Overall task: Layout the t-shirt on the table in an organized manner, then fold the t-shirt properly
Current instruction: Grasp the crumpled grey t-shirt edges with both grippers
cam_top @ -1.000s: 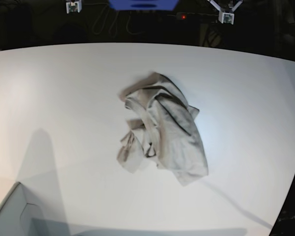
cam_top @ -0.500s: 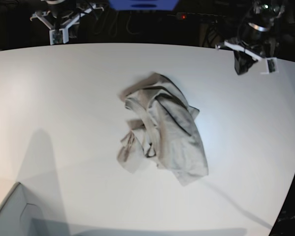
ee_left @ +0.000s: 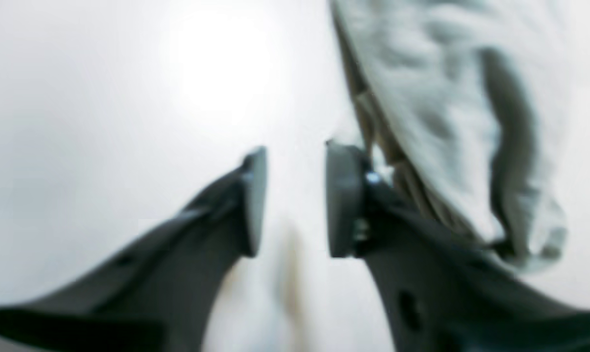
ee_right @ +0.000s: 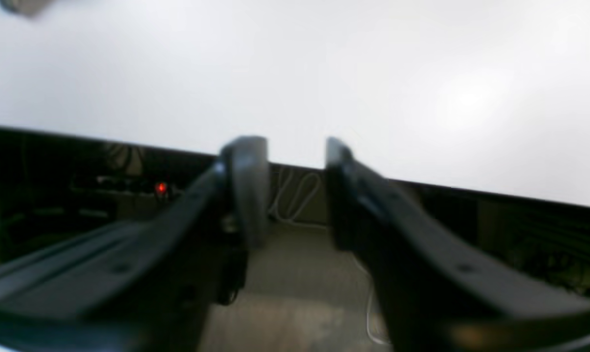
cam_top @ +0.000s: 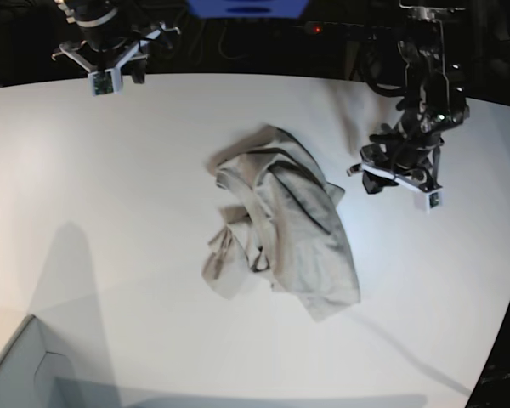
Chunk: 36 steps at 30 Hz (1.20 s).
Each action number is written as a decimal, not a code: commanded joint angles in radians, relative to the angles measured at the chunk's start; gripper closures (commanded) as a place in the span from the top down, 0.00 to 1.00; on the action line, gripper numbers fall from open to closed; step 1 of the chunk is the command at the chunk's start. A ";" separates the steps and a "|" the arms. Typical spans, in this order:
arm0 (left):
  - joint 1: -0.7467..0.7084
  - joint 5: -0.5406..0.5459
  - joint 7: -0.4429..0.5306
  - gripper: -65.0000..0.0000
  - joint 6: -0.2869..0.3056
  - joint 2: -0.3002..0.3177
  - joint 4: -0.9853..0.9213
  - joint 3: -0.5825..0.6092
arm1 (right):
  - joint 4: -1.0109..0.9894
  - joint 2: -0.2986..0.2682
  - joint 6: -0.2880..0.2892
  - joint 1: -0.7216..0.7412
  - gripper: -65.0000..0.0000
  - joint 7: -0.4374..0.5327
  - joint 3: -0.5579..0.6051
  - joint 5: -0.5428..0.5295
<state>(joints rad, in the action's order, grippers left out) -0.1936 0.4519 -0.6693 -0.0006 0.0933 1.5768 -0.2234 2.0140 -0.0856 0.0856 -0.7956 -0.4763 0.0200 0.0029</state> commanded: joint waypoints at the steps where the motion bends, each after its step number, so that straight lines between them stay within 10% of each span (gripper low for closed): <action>1: 0.035 0.006 0.009 0.41 0.004 -0.004 -0.013 0.000 | 0.017 -0.003 0.035 0.000 0.41 0.024 0.001 -0.004; 6: 0.119 0.006 0.016 0.62 0.006 0.003 -0.161 0.045 | 0.015 -0.003 0.036 0.003 0.52 0.024 0.001 -0.004; 11: 0.187 0.009 0.018 0.61 0.006 0.004 -0.275 0.111 | 0.014 -0.004 0.036 0.003 0.52 0.024 0.001 -0.004; 17: 0.220 0.011 0.066 0.44 0.006 -0.004 -0.372 0.141 | 0.012 -0.006 0.032 0.003 0.52 0.024 0.001 -0.004; 23: 0.174 0.012 0.147 0.00 0.006 0.004 -0.373 0.134 | 0.012 -0.006 0.032 0.003 0.52 0.024 0.001 -0.004; 36: 0.019 0.201 0.151 0.00 0.007 0.142 -0.137 0.121 | 0.009 -0.007 0.036 0.103 0.52 0.024 0.014 -0.004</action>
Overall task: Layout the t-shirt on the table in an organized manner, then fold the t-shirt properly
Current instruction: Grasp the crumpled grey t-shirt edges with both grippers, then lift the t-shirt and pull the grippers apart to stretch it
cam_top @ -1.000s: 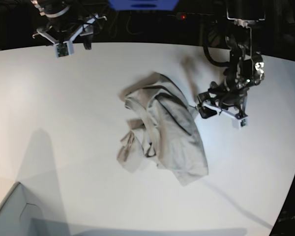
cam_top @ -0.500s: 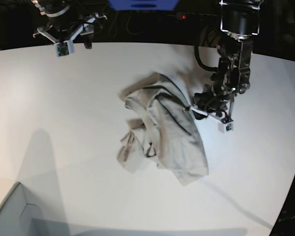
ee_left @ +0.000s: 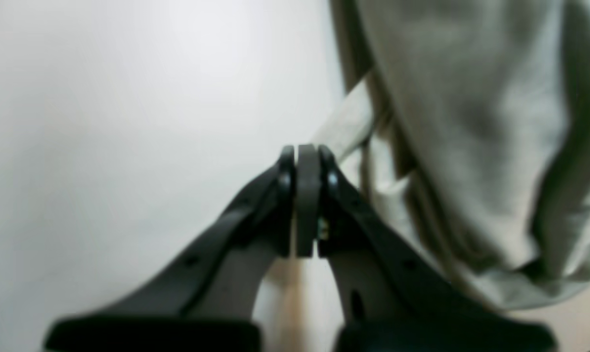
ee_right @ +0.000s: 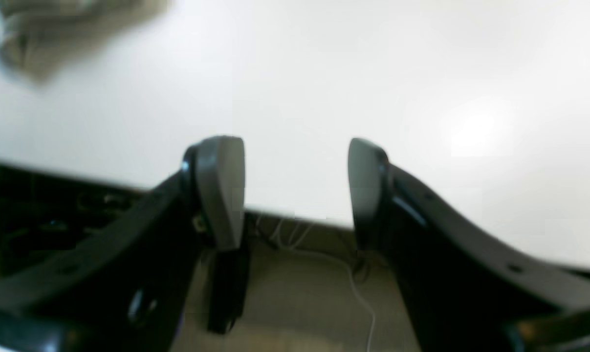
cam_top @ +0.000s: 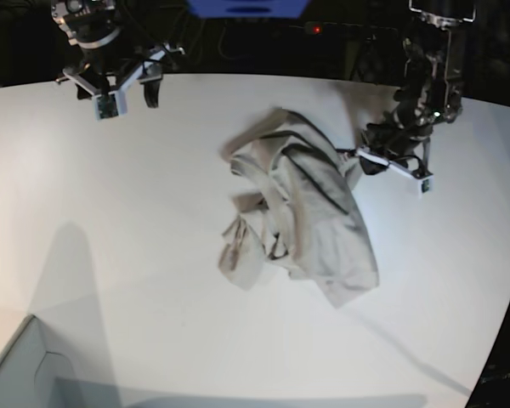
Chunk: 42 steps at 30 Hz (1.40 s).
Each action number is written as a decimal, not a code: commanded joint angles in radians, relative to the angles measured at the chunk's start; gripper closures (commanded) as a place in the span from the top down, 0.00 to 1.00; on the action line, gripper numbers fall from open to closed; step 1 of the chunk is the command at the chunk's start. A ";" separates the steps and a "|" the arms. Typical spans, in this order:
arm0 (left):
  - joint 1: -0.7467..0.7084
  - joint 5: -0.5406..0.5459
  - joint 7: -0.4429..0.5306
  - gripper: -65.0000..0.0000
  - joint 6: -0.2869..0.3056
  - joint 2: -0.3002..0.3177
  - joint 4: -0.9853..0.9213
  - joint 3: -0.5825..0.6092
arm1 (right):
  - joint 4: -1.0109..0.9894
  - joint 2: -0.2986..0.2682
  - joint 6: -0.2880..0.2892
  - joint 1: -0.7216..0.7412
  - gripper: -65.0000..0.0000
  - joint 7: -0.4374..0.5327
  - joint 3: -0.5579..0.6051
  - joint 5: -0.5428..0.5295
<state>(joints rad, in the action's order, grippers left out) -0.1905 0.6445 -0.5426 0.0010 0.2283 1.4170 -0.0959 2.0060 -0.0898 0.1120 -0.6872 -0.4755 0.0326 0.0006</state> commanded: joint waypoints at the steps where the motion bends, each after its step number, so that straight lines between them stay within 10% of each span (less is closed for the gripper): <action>1: 0.004 0.031 0.025 0.00 0.006 0.016 0.035 -0.018 | 0.017 0.002 0.010 0.010 0.52 0.024 0.011 -0.001; 15: -0.088 0.062 0.025 0.00 0.006 0.029 0.038 -0.086 | -0.141 0.025 0.012 0.303 0.52 0.024 0.444 -0.003; 34: -0.116 0.062 0.025 0.00 0.006 0.024 0.038 -0.086 | -0.529 0.038 0.012 0.522 0.51 0.027 0.464 -0.006; 42: -0.116 0.062 0.025 0.00 0.006 0.024 0.038 -0.086 | -0.531 0.034 0.116 0.541 0.01 0.025 0.462 -0.006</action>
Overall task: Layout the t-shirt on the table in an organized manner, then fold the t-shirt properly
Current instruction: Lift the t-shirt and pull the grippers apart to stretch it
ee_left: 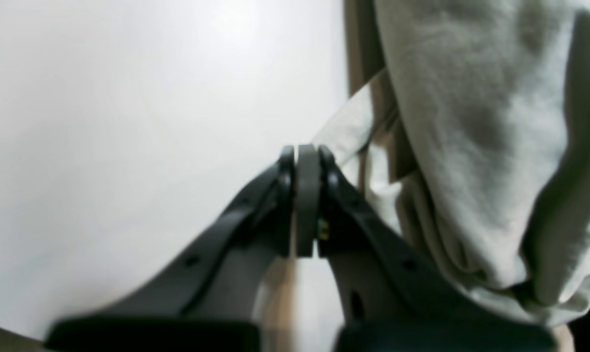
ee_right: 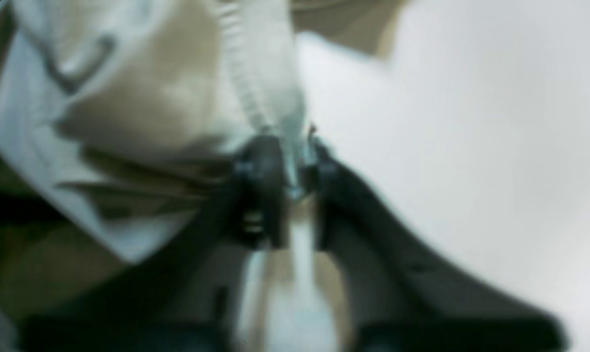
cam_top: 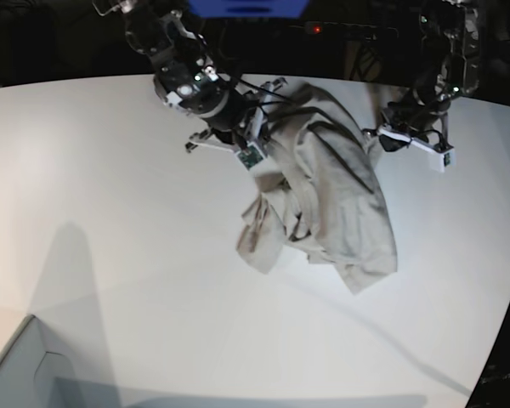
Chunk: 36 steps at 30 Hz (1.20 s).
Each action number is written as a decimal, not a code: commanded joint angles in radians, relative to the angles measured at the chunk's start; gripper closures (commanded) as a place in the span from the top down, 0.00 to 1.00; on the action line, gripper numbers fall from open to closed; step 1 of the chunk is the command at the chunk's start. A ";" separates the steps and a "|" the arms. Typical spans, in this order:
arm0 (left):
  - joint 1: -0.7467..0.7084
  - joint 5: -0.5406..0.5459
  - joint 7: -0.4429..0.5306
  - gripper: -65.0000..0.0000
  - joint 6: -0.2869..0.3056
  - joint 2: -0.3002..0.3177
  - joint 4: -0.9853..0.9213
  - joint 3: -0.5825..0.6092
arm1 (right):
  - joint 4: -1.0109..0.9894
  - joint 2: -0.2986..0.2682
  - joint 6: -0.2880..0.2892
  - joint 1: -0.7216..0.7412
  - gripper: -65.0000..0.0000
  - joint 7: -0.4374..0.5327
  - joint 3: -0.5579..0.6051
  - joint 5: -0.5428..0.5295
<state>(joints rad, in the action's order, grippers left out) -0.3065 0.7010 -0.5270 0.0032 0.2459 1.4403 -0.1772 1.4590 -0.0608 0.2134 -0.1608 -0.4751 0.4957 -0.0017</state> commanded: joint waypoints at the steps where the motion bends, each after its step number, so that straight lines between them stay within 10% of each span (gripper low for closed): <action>1: 0.000 0.006 0.009 0.00 0.004 0.007 0.015 -0.005 | 0.016 0.005 0.039 0.017 0.00 0.025 -0.004 -0.004; 14: -0.099 0.018 0.008 0.00 0.004 0.003 0.230 -0.221 | 0.234 -0.021 0.073 0.017 0.00 0.025 -0.400 -0.004; 24: -0.119 0.019 0.000 0.00 0.004 -0.089 0.452 -0.371 | 0.478 -0.018 0.073 -0.036 0.00 0.025 -0.483 -0.004; 36: -0.135 0.019 -0.100 0.01 0.004 -0.202 0.380 -0.064 | 0.484 -0.020 0.073 -0.035 0.00 0.025 -0.483 -0.004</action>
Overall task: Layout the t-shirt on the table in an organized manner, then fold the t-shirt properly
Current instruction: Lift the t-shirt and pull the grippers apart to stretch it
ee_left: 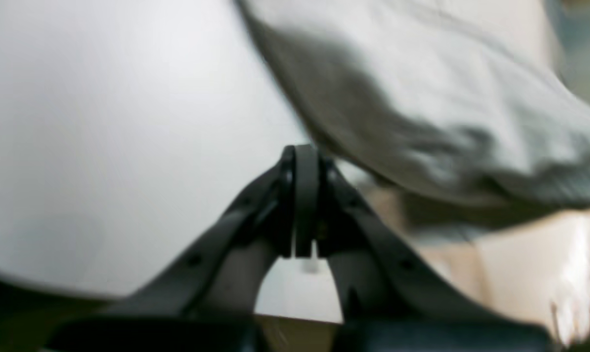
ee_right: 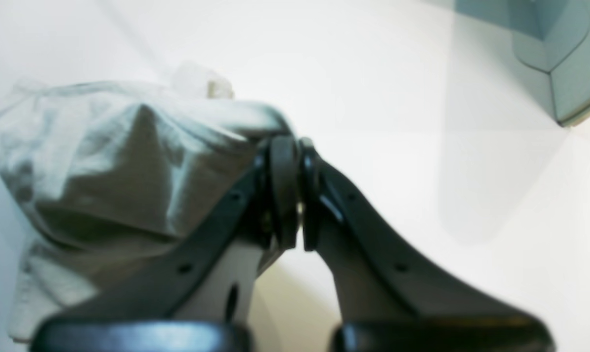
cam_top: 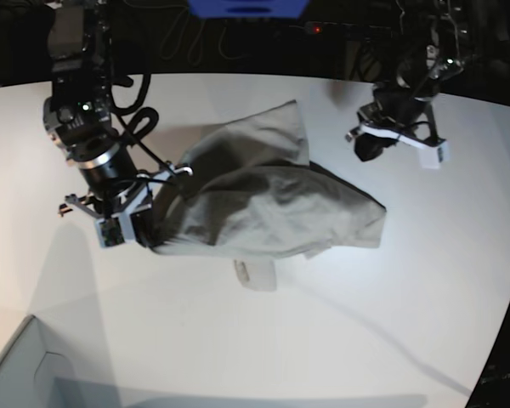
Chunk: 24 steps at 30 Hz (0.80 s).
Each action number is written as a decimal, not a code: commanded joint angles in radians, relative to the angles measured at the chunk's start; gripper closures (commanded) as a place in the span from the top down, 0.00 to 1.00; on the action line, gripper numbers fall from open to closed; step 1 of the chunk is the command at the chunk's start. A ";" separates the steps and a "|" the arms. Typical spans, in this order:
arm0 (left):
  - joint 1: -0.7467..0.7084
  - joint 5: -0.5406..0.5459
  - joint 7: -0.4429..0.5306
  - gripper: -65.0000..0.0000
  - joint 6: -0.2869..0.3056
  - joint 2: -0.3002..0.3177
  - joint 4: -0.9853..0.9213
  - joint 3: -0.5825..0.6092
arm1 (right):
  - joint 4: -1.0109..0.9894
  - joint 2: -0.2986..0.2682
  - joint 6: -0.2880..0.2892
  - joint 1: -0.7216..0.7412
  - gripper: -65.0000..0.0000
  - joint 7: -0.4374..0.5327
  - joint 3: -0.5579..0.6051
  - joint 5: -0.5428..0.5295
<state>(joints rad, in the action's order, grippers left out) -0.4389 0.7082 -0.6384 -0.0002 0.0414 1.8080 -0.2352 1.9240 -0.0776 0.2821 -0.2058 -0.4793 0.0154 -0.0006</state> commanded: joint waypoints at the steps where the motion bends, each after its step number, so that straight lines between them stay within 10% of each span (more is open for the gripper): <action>1: 0.001 0.012 0.012 0.01 0.007 0.001 -0.001 0.036 | 0.013 -0.006 0.004 0.012 0.00 0.029 -0.002 -0.005; 11: 0.015 0.012 0.012 0.02 0.006 0.010 -0.020 0.047 | -0.001 -0.008 0.004 -0.010 0.00 0.029 -0.128 -0.003; 18: 0.045 0.202 0.010 0.42 -0.004 0.027 -0.032 -0.114 | -0.027 -0.006 0.004 -0.065 0.00 0.029 -0.217 -0.003; 24: 0.185 0.230 0.022 0.46 -0.001 0.042 -0.164 -0.126 | -0.047 -0.008 0.004 -0.105 0.00 0.029 -0.237 -0.003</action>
<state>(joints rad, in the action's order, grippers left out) -0.2584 0.9230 -0.6250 -0.0036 0.0818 1.6257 -0.3595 1.8610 -0.0799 0.2836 -0.3172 -0.4770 -0.2176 0.0010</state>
